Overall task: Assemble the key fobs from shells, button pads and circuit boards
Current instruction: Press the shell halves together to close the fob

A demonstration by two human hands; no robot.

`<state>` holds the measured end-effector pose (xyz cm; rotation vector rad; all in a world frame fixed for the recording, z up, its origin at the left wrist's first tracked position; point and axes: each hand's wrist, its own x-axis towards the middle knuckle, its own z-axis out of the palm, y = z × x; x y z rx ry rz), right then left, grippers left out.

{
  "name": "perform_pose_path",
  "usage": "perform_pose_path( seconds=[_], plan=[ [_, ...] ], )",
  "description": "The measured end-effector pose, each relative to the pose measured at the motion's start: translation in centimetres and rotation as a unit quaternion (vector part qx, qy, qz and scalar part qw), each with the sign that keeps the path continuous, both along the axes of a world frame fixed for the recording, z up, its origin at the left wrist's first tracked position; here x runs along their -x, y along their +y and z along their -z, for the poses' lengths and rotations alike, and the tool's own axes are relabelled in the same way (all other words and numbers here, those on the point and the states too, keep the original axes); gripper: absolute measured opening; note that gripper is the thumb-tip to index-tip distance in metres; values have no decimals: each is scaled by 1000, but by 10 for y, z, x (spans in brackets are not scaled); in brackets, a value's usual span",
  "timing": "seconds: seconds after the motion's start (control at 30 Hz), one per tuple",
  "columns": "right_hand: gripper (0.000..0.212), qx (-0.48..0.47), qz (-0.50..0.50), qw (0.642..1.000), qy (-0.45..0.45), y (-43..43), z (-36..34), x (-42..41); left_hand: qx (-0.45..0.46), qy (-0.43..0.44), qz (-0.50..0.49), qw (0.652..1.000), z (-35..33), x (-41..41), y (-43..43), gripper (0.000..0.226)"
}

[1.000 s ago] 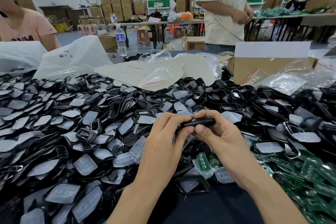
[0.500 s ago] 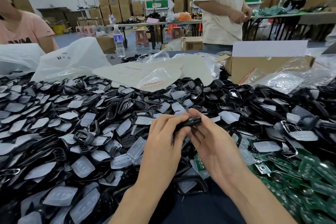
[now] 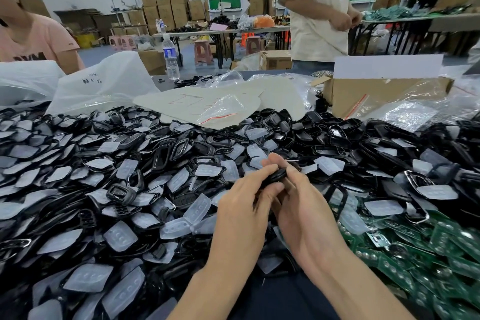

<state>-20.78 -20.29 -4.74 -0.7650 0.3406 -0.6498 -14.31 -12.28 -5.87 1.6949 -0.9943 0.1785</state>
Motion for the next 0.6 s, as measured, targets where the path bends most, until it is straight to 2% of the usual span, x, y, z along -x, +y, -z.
perform_pose_path(
  seconds=[0.07, 0.23, 0.43, 0.6],
  plan=[
    [34, 10, 12, 1000, 5, 2, 1, -2, 11, 33, 6, 999, 1, 1, 0, 32],
    [37, 15, 28, 999, 1, 7, 6, -2, 47, 106, 17, 993, -4, 7, -1, 51],
    [39, 21, 26, 999, 5, 8, 6, -2, 66, 163, 25, 984, -5, 8, -2, 42],
    [37, 19, 14, 1000, -1, 8, 2, 1, 52, 124, 35, 990, -5, 4, -1, 42]
  ],
)
